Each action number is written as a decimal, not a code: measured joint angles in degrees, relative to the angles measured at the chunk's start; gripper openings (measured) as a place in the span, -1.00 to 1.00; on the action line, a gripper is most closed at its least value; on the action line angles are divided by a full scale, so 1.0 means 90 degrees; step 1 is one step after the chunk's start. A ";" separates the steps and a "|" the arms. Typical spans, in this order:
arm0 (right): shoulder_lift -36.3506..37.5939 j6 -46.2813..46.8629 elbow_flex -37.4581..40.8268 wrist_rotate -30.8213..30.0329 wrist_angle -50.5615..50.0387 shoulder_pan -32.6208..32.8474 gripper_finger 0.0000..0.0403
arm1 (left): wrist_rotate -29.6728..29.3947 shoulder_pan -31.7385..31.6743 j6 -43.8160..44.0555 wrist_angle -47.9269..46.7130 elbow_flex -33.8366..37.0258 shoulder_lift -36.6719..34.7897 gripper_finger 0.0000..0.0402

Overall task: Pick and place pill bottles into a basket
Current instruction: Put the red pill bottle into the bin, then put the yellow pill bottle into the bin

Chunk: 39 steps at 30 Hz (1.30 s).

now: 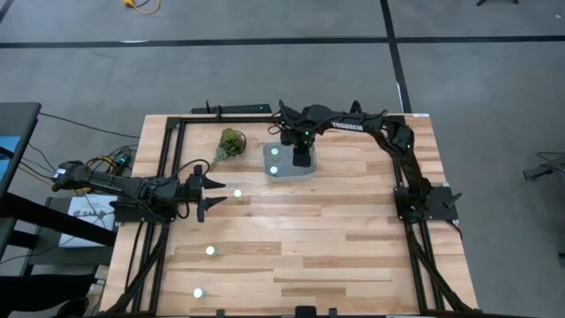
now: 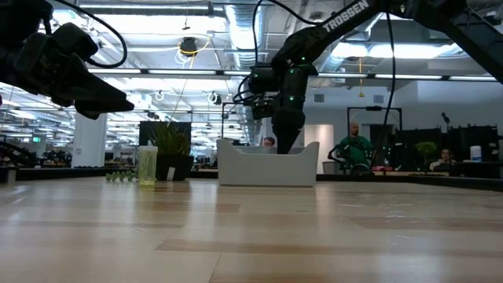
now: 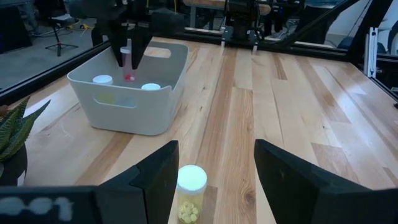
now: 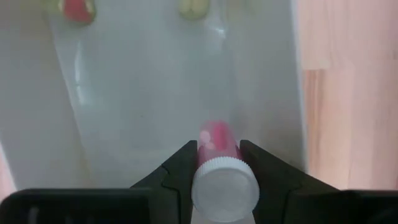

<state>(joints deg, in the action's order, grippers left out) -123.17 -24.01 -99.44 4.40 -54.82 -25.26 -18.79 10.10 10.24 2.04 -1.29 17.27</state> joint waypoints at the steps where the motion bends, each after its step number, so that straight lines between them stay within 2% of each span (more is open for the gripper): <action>1: 0.0000 0.0000 0.0003 0.0000 -0.0008 -0.0001 -0.46 | 0.0000 0.0000 0.0000 0.0000 0.0001 -0.0001 -0.01; 5: 0.0000 0.0000 0.0003 0.0002 -0.0020 0.0000 -0.42 | 0.0000 0.0000 0.0000 -0.0001 0.0002 -0.0002 -0.01; 16: 0.0004 0.0170 0.0003 -0.0030 0.0006 -0.0002 -0.10 | 0.0000 -0.0002 0.0000 -0.0002 0.0002 -0.0002 -0.01; 21: 0.0005 0.0170 -0.0009 -0.0035 -0.0041 -0.0002 -0.04 | 0.0000 -0.0001 0.0000 -0.0002 0.0002 -0.0002 -0.01; 32: 0.0019 0.0199 -0.1185 0.0073 -0.0528 0.0212 -0.05 | 0.0000 -0.0002 0.0002 -0.0002 0.0002 -0.0002 -0.01; 34: 0.0047 0.0240 -0.1416 0.0511 -0.0520 0.0288 -0.04 | 0.0000 0.0001 0.0007 -0.0002 0.0002 -0.0002 -0.01; 35: 0.0067 0.0221 -0.1515 0.0988 -0.0481 0.0325 -0.03 | 0.0000 -0.0001 0.0007 -0.0002 0.0001 -0.0002 -0.01; 39: 0.0297 0.0150 -0.1729 0.3491 -0.0132 0.0449 -0.03 | 0.0018 -0.0002 0.0010 -0.0002 0.0001 -0.0002 -0.01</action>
<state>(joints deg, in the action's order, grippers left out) -120.51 -22.67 -115.00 35.82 -56.01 -21.22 -18.63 10.09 10.33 2.02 -1.28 17.26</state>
